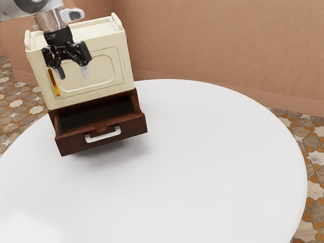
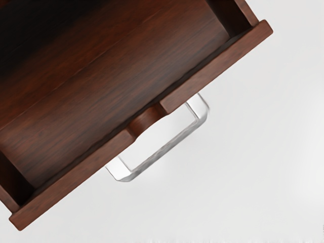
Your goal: Push the drawer handle with one arm to close the drawer
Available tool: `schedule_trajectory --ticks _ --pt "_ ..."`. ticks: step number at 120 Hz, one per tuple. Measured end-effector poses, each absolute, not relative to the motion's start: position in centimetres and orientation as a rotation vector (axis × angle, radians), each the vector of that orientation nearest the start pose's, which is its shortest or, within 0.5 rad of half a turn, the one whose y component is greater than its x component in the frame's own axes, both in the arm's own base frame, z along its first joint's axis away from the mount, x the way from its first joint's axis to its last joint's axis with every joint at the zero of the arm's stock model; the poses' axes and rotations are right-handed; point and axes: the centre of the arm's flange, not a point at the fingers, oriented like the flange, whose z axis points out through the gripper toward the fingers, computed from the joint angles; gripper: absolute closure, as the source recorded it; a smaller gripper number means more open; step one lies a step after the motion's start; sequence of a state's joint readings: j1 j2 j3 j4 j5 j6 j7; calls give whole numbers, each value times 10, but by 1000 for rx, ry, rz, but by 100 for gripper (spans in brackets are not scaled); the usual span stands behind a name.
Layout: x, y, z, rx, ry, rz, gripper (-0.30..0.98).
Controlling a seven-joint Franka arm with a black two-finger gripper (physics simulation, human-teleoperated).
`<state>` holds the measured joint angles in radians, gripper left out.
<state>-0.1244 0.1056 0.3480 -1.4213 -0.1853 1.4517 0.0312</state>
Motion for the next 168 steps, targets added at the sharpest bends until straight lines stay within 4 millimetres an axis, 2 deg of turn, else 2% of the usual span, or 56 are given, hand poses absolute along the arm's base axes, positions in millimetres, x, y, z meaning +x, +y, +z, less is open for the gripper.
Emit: schedule_trajectory --ticks 10,16,18,27,34,40,51,63,70,76,86,92,98,118,130,161,168 --pt "558 100 638 -3288 -300 61 0" --pt "555 106 632 -3288 -321 86 0" --pt "548 105 629 -3296 -318 96 0" --pt "483 85 623 -3289 -298 94 1" --pt "468 58 613 -3255 -266 89 3" --pt "480 45 589 -3240 -266 124 7" --pt "516 17 537 -3230 -256 189 16" --pt "540 0 499 -3212 -302 226 27" --pt "546 -6 486 -3201 -338 226 31" --pt "542 -10 475 -3189 -369 240 33" --pt "513 -19 465 -3170 -435 236 37" --pt "496 -31 464 -3155 -493 212 38" --pt "489 -42 460 -3142 -567 192 39" --pt "491 -19 434 -3101 -872 172 45" --pt "496 -11 428 -3087 -995 131 48" --pt "518 12 409 -3025 -1111 16 58" --pt "530 16 409 -3029 -1112 -9 61"
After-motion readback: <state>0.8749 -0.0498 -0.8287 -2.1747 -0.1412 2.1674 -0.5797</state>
